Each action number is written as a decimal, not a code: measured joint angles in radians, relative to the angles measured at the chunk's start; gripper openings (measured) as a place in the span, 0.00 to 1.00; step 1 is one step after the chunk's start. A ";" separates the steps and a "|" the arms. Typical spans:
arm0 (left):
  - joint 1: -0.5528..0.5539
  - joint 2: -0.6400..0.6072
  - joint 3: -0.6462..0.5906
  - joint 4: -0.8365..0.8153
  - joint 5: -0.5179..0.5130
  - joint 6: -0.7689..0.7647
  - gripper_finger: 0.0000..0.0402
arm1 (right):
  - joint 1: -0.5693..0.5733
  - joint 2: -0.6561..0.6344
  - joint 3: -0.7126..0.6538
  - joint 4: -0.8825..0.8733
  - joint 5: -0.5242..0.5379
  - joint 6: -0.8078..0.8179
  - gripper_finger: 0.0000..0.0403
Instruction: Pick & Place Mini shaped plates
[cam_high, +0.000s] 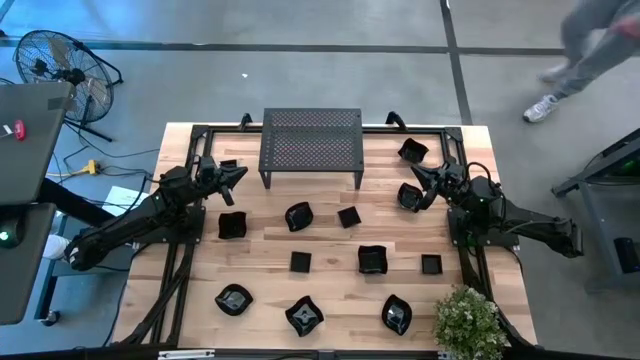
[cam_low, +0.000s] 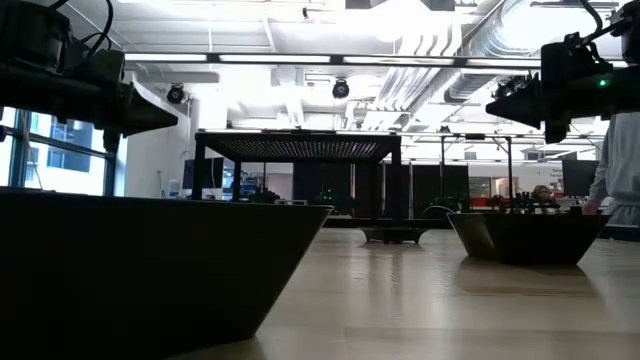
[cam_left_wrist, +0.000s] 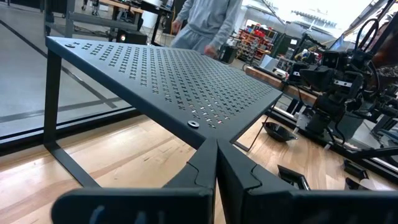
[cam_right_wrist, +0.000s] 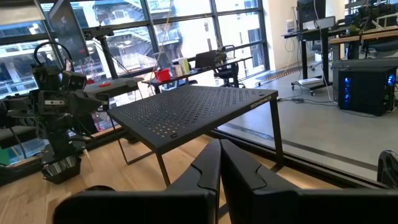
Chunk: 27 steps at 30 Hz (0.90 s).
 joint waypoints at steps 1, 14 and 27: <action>0.000 0.000 0.000 0.000 0.000 0.000 0.00 | 0.000 0.000 0.000 0.000 0.000 0.000 0.01; 0.000 0.000 0.000 0.000 0.000 0.000 0.00 | 0.000 0.000 0.000 0.000 0.000 0.000 0.01; 0.000 0.000 0.000 0.075 -0.026 -0.036 0.00 | 0.000 0.000 0.000 0.125 0.021 0.112 0.01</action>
